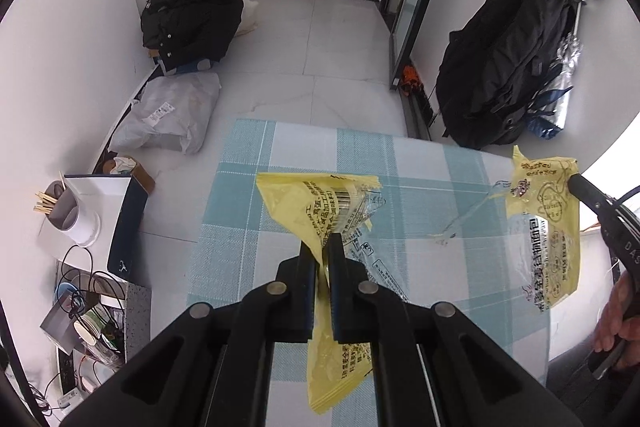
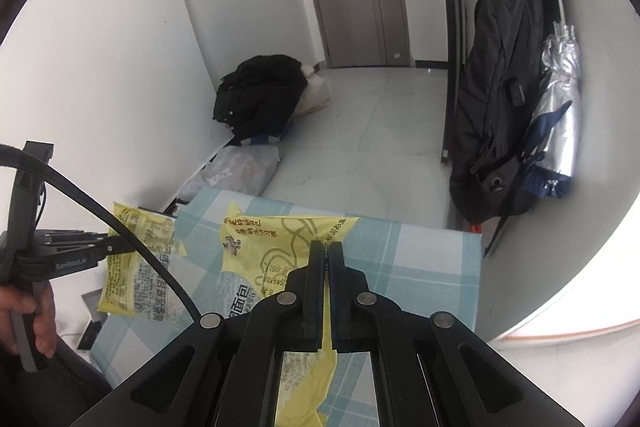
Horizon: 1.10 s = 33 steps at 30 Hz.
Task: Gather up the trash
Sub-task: 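Lift and carry both yellow wrappers with both tools over the white bin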
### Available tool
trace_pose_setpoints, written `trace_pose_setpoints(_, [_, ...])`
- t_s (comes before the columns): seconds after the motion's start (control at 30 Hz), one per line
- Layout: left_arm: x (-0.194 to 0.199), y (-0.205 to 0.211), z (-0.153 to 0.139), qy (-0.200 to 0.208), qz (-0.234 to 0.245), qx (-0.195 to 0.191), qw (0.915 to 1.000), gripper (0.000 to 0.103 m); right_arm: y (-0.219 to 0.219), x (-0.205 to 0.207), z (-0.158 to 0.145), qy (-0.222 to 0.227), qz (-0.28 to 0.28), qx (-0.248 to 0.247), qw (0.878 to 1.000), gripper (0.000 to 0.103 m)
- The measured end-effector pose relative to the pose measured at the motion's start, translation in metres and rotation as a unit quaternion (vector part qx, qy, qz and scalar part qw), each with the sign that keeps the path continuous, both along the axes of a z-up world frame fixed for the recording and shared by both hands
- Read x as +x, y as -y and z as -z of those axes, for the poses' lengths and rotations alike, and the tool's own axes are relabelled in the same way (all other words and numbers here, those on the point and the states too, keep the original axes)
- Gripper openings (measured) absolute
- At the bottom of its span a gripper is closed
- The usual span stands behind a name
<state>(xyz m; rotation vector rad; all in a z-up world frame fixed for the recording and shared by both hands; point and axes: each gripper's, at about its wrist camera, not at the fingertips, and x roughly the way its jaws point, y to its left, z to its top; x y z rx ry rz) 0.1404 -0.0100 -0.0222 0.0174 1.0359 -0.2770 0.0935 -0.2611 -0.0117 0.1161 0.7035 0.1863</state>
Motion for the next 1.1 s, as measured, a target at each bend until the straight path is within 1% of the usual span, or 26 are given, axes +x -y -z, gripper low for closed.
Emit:
trace_pose_setpoints(0.1, [-0.01,0.003,-0.014,0.015,0.007,-0.005,0.9999,0.002,0.001,-0.014,-0.012,0.016,0.003,0.002,1.0,0.002])
trace_pose_setpoints(0.2, [-0.019,0.01,-0.028,0.028,0.018,-0.018,0.9993,0.002,0.004,-0.03,-0.027,0.035,0.007,0.004,0.999,0.002])
trace_pose_setpoints(0.3, [-0.029,0.021,-0.044,0.051,0.031,-0.025,0.9979,0.002,0.01,-0.05,-0.041,0.057,0.022,0.002,0.998,0.002])
trace_pose_setpoints(0.57, [-0.053,0.06,-0.079,0.095,0.073,-0.055,0.9913,0.002,0.038,-0.096,-0.078,0.102,0.058,-0.009,0.993,0.002])
trace_pose_setpoints(0.77, [-0.07,0.097,-0.099,0.111,0.115,-0.075,0.9844,0.002,0.08,-0.126,-0.111,0.135,0.097,-0.016,0.986,0.002])
trace_pose_setpoints(0.87, [-0.074,0.121,-0.104,0.114,0.139,-0.084,0.9801,0.002,0.107,-0.147,-0.123,0.154,0.129,-0.027,0.979,0.001])
trace_pose_setpoints(0.97, [-0.08,0.15,-0.105,0.12,0.171,-0.093,0.9736,0.002,0.136,-0.168,-0.127,0.164,0.166,-0.04,0.972,0.002])
trace_pose_setpoints(1.1, [-0.086,0.193,-0.099,0.11,0.212,-0.094,0.9664,0.002,0.177,-0.197,-0.12,0.16,0.216,-0.047,0.962,0.002])
